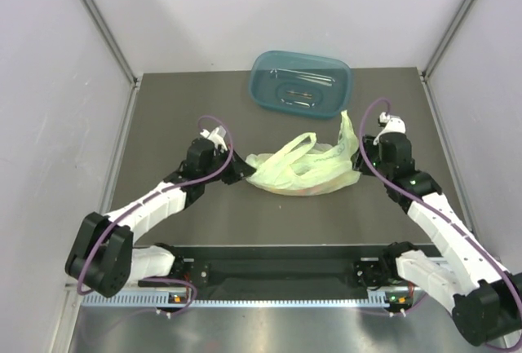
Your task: Untie the knot of the plastic bag and take out the fruit
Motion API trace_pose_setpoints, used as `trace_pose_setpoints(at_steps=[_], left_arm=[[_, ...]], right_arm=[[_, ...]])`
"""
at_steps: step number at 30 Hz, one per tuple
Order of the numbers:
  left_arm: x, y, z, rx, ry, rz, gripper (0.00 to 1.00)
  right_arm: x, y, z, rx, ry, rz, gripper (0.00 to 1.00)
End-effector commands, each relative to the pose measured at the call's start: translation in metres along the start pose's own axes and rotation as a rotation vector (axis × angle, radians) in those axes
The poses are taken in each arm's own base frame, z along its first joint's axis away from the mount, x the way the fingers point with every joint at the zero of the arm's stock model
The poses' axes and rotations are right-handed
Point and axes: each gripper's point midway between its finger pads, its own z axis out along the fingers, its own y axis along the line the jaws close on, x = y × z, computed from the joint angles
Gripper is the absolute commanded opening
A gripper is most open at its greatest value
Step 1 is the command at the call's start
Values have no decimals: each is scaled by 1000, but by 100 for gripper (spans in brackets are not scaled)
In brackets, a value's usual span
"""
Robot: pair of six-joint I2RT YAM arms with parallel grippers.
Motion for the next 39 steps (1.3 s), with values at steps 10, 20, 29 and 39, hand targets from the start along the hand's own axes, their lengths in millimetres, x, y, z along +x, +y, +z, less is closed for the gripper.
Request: trace_pose_setpoints(at_steps=[10,20,29,39], left_arm=[[-92,-110,-39,115,-164,445,86],[-118,-172,-5,242,-48,688,93],[-133,-166,63,234,67,700,94],[-76,-159,113,486,392,662,94]], right_arm=[[-17,59,-29,-367,-50,-81,22],[-21,58,-34,-371,-88,-56,0],[-30,66,-57,-438,-143,-26,3],[-19,65,-55,-439,-99,-42,11]])
